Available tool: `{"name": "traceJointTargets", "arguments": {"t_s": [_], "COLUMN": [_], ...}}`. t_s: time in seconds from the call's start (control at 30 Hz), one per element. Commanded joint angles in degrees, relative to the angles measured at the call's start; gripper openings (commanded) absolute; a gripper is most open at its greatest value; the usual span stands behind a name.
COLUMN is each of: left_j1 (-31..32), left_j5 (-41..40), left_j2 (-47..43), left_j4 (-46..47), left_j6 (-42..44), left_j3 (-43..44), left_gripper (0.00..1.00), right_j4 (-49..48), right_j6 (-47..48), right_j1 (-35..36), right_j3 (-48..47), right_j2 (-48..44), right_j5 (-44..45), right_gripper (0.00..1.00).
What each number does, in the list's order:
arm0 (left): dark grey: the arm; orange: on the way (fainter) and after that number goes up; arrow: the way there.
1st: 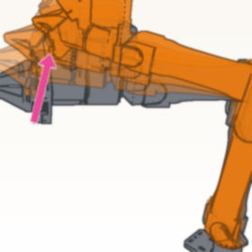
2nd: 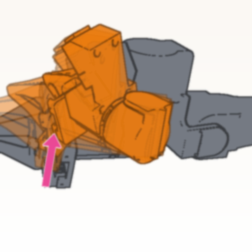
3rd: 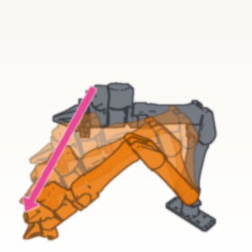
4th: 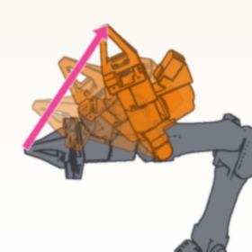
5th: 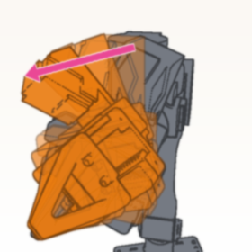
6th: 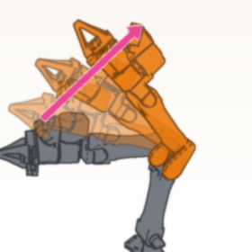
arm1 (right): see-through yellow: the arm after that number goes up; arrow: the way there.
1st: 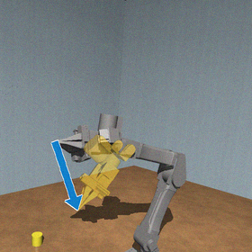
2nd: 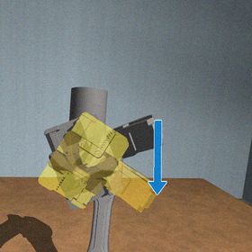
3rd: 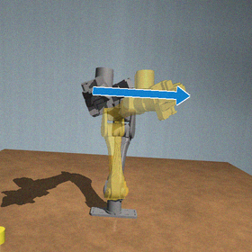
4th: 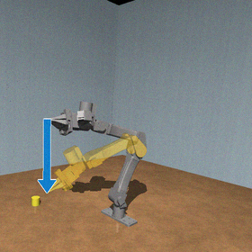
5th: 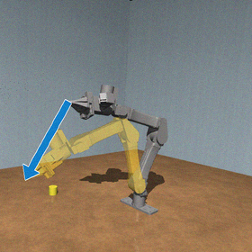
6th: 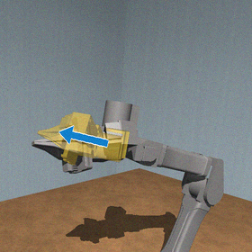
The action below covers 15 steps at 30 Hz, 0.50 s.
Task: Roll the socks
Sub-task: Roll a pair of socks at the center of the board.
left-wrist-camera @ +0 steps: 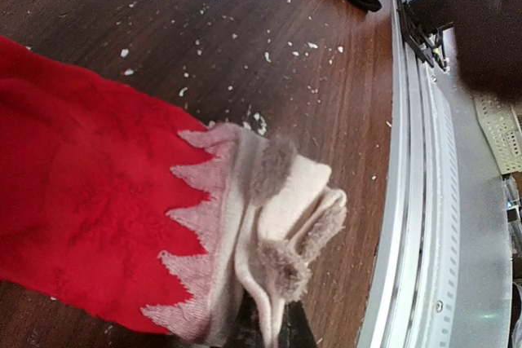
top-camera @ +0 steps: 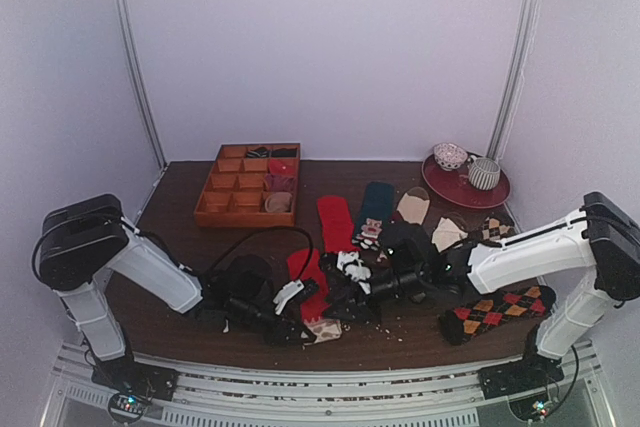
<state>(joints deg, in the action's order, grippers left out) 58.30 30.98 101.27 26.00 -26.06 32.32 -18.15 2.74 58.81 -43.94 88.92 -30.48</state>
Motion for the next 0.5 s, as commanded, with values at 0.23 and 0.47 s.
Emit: {"name": "traceJointTargets", "arguments": {"t_s": [0.23,0.47], "left_j1": [0.14,0.14], "left_j5": [1.15,0.69], "left_j2": [4.28,4.37], "left_j4": [-15.73,-15.64], "left_j6": [-1.27,-1.18], "left_j3": [-2.73,-2.81], "left_gripper": [0.00,0.00], "right_j4": [-1.09,-0.48], "right_j6": [17.15,18.01], "right_j1": [5.74,6.97], "right_j3": [4.43,2.65], "right_j2": [3.72,7.07], "right_j5": [9.27,9.98], "right_gripper": [0.37,0.37]}}
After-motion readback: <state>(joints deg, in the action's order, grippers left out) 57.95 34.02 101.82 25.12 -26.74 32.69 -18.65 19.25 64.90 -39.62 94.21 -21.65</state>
